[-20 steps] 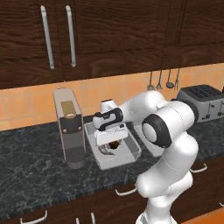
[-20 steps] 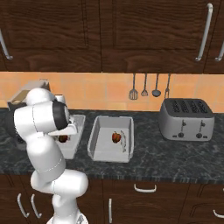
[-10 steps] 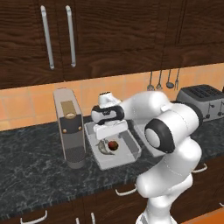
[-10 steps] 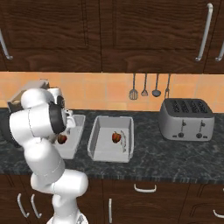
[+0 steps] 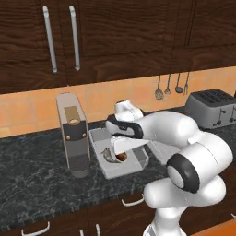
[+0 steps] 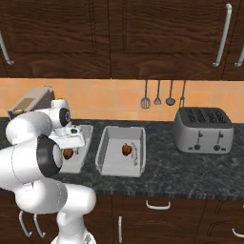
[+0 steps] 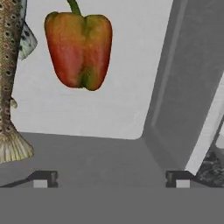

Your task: Place one bell pepper and one fish in each tupperware on the nearby counter, to pack two identical lunches.

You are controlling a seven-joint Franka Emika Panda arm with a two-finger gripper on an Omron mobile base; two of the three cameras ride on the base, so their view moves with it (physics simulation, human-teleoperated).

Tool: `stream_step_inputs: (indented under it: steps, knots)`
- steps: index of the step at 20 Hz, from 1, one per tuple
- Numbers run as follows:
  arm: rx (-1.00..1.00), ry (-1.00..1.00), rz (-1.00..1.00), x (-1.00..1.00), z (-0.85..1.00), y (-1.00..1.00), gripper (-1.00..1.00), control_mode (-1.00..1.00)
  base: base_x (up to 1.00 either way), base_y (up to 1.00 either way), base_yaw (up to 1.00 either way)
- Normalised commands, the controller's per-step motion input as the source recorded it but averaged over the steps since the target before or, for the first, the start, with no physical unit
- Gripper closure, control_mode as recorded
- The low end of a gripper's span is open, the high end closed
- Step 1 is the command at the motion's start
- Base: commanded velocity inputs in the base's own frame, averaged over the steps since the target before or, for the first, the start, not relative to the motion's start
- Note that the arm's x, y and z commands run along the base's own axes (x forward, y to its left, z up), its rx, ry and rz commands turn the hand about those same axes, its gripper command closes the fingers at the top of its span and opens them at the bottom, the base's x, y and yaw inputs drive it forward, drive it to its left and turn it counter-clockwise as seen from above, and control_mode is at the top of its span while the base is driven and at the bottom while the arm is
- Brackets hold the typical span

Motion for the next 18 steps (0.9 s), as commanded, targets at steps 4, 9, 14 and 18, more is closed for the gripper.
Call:
stream_step_inputs:
  steps: [4, 9, 14, 18]
  knots:
    - [0.03, 0.00, 0.00, -1.00, 0.66, -0.58, -1.00, -1.00, 0.00, 0.00, 0.00]
    - [0.04, 0.00, 0.00, -1.00, 1.00, -0.39, -1.00, -1.00, 0.00, 0.00, 0.00]
    - [0.04, -0.05, 0.00, -0.93, 0.36, -0.28, -1.00, -1.00, 0.00, 0.00, 0.00]
    - [0.03, -0.04, 0.02, -0.69, 0.02, 0.00, -1.00, -1.00, 0.00, 0.00, 0.00]
